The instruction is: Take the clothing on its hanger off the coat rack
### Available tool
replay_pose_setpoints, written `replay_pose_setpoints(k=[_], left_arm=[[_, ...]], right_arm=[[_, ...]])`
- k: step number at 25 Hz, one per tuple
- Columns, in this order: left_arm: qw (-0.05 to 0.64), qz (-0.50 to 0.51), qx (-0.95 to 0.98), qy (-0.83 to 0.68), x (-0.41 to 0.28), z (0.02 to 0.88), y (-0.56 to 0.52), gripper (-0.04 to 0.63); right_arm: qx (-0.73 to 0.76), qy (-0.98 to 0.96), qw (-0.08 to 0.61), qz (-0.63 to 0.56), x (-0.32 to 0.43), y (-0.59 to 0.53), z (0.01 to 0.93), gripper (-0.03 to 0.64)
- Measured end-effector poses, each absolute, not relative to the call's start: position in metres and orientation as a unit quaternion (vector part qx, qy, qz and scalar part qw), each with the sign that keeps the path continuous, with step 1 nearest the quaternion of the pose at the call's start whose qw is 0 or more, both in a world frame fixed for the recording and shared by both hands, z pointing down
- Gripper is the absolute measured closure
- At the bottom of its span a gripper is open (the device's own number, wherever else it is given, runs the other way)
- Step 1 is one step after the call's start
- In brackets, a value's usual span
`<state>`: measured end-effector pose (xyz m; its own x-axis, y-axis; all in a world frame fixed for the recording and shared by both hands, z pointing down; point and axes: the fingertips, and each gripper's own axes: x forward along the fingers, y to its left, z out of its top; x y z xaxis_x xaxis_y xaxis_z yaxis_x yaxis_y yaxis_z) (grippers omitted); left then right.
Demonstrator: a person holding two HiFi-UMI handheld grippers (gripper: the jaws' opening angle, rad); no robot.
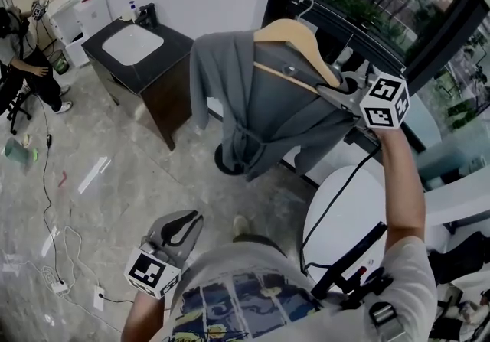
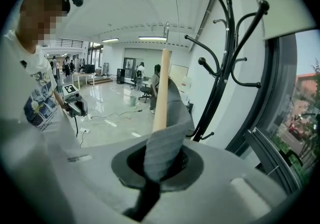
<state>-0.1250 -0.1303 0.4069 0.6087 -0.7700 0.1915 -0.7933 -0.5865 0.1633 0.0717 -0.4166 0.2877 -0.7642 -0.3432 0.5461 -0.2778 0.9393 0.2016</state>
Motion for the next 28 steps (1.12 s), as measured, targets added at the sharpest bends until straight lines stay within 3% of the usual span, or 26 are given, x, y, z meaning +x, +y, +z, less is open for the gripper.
replay_pose_setpoints(k=[28], left_arm=[[0.096, 0.046, 0.911, -0.398, -0.151, 0.406, -0.013, 0.552]], right_arm=[[0.141, -0.946, 0.286, -0.062, 0.036, -0.156, 0.298, 0.615]])
